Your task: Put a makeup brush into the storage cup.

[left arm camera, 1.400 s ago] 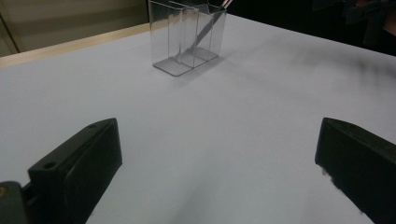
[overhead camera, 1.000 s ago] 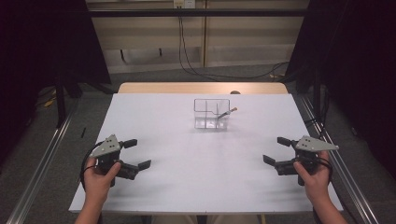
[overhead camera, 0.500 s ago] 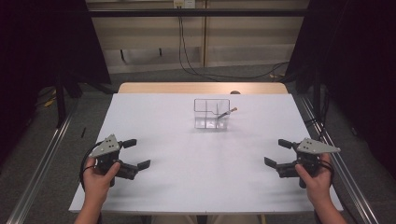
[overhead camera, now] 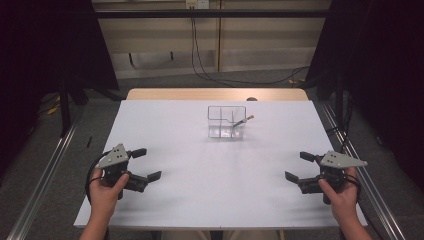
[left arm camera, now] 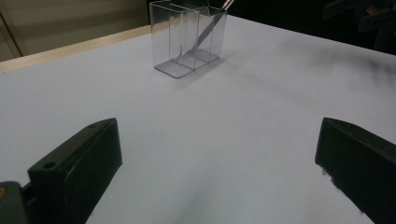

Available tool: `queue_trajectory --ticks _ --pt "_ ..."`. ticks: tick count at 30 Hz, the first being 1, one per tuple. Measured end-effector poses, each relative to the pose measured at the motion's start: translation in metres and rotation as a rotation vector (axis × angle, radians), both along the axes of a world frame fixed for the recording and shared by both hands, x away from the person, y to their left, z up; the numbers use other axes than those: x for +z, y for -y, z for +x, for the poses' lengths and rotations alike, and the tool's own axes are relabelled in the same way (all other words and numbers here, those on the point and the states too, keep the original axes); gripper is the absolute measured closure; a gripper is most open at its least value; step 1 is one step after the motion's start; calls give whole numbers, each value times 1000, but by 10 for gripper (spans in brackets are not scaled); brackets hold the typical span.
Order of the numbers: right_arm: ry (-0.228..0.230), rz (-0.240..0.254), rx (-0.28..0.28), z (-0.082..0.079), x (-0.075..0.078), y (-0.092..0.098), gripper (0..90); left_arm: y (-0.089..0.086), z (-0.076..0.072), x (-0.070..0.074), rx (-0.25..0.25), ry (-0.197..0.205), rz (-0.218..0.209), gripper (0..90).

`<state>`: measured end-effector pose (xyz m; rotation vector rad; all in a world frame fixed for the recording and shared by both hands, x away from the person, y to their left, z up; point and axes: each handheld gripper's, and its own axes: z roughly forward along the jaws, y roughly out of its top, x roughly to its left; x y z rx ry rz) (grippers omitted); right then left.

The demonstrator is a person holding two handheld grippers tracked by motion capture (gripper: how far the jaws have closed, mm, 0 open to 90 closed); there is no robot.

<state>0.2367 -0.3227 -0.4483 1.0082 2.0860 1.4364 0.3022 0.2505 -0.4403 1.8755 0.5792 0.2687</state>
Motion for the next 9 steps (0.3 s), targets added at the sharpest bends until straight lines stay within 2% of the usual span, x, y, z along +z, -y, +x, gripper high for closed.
queue_trajectory --ticks 3,9 --pt "-1 -1 4 0 -1 0 61 0 0 0 3 -5 -8 5" --pt "-5 -6 9 1 -1 -1 61 0 -1 1 5 5 4 5"
